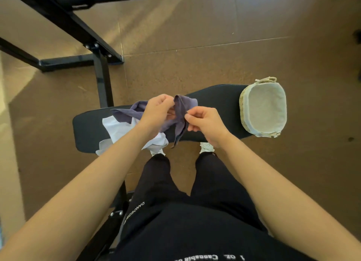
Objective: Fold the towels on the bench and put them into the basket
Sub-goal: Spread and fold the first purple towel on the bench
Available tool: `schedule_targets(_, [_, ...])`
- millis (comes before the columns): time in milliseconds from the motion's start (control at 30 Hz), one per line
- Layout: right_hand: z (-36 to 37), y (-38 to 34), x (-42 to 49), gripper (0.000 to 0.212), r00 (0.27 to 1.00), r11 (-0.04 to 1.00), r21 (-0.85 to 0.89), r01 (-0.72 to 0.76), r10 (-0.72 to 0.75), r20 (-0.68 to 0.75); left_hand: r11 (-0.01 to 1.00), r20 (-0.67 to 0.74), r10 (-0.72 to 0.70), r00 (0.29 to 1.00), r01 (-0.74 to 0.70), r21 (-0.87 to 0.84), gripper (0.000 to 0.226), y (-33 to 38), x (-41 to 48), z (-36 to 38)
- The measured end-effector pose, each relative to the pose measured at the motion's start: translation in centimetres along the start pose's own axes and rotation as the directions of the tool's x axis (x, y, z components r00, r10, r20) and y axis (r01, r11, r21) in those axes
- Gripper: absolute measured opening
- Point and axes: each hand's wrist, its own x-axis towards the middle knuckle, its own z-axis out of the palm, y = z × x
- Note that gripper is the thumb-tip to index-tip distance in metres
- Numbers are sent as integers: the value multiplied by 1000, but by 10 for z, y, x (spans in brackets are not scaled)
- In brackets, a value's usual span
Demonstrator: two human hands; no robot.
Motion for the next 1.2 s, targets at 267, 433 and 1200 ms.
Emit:
schedule_targets(267, [-98,-11,-15,17,996,998,-70,8,-2,84,987,182,-124,975,140,-78,30,13,-37,57])
schedule_targets(433, [-153,-37,-17,16,962,905,-401,142,-31,271,635,355,-36,934,-253,730,17,27,-40,53])
schedule_targets(1200, [-190,-13,46,27,937,739,-674,-16,-223,-267,278,-67,358,931,-38,960,5,16,7,-31])
